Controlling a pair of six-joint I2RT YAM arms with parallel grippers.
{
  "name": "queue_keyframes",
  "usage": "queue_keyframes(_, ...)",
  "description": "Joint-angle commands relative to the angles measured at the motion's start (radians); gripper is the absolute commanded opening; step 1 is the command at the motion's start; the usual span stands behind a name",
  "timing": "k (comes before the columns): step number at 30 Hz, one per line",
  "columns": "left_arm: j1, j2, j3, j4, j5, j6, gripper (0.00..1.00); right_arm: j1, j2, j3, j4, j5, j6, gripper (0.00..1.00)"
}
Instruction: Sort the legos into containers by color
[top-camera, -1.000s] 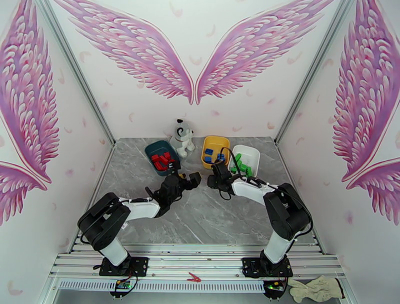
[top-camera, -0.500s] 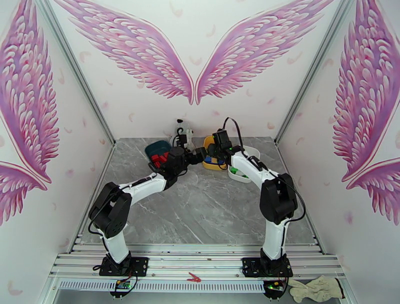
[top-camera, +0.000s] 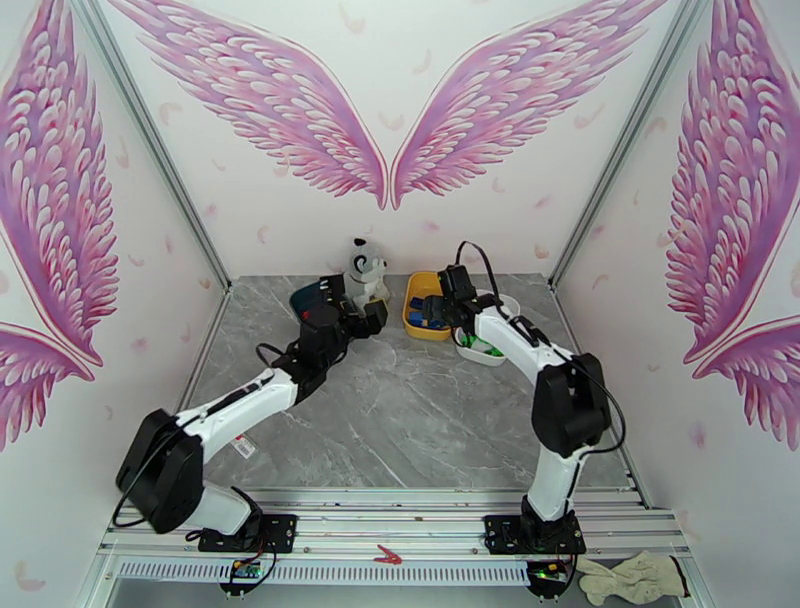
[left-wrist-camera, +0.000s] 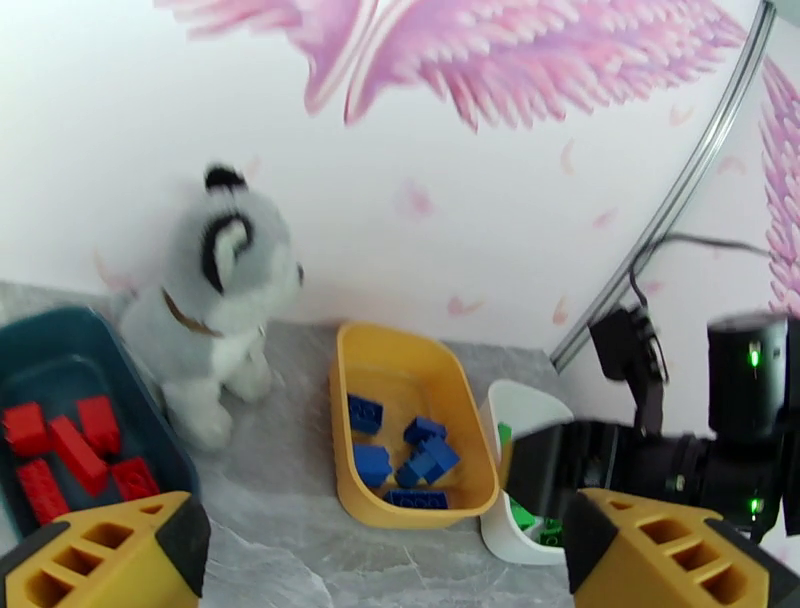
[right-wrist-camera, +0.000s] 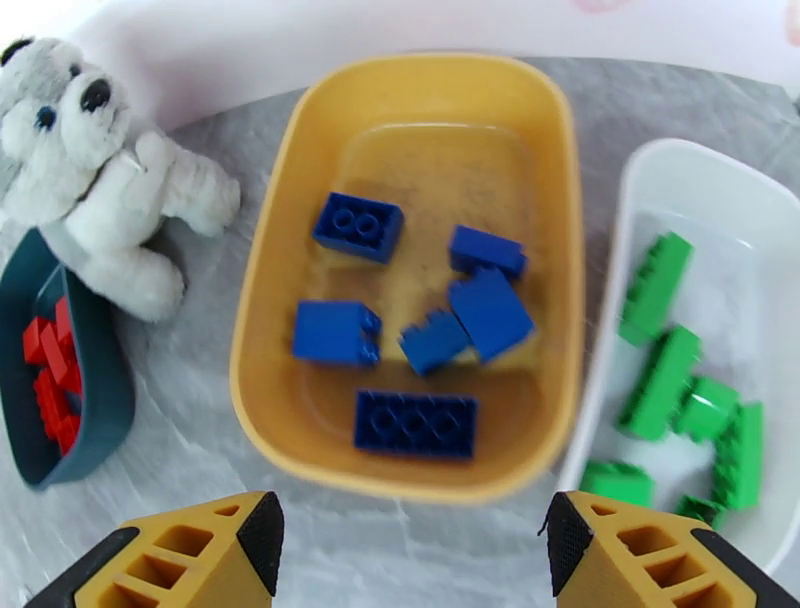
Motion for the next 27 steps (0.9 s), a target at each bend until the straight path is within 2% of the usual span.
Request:
queue_keyframes(1, -0.006, -0.124, -0.024, -0.051, -0.193, 0.132, 0.99, 0.003, -0.174, -0.107, 0.145, 0.132, -0.007, 0.76)
queue_keyframes(3, -0.002, -0.189, -0.052, -0.027, -0.267, 0.211, 0.99, 0.001, -0.255, -0.175, 0.186, 0.222, 0.014, 0.8)
queue_keyframes(5, 0.001, -0.251, -0.07, -0.026, -0.314, 0.3, 0.99, -0.002, -0.33, -0.252, 0.27, 0.25, 0.004, 1.0)
queue_keyframes(7, 0.009, -0.314, -0.051, -0.1, -0.365, 0.363, 0.99, -0.003, -0.389, -0.366, 0.441, 0.25, -0.026, 1.0)
queue_keyframes(9, 0.016, -0.36, -0.056, -0.127, -0.406, 0.41, 0.99, -0.001, -0.425, -0.503, 0.666, 0.298, -0.039, 0.94)
queue_keyframes(10, 0.018, -0.387, -0.085, -0.113, -0.412, 0.437, 0.99, -0.006, -0.446, -0.574, 0.782, 0.296, -0.08, 0.99)
queue_keyframes(11, 0.018, -0.412, -0.126, -0.061, -0.392, 0.487, 0.99, -0.009, -0.463, -0.622, 0.862, 0.26, -0.137, 0.99)
queue_keyframes(13, 0.02, -0.475, -0.228, 0.065, -0.318, 0.573, 0.99, -0.013, -0.498, -0.681, 0.933, 0.218, -0.225, 0.99)
queue_keyframes(15, 0.03, -0.503, -0.297, 0.134, -0.26, 0.64, 0.99, -0.016, -0.506, -0.682, 0.905, 0.215, -0.293, 0.99)
queue_keyframes(17, 0.057, -0.487, -0.337, 0.146, -0.347, 0.639, 0.99, -0.027, -0.497, -0.675, 0.861, 0.247, -0.337, 0.99)
queue_keyframes(19, 0.14, -0.446, -0.411, 0.166, -0.375, 0.601, 0.99, -0.041, -0.472, -0.701, 0.857, 0.3, -0.348, 0.99)
queue_keyframes(23, 0.299, -0.298, -0.582, 0.33, -0.423, 0.529, 0.99, -0.056, -0.422, -0.831, 1.022, 0.319, -0.413, 0.99)
queue_keyframes(25, 0.337, -0.206, -0.634, 0.405, -0.449, 0.503, 0.99, -0.061, -0.392, -0.882, 1.077, 0.361, -0.446, 0.99)
queue_keyframes(27, 0.345, -0.132, -0.654, 0.441, -0.48, 0.51, 0.99, -0.077, -0.368, -0.893, 1.057, 0.397, -0.449, 0.99)
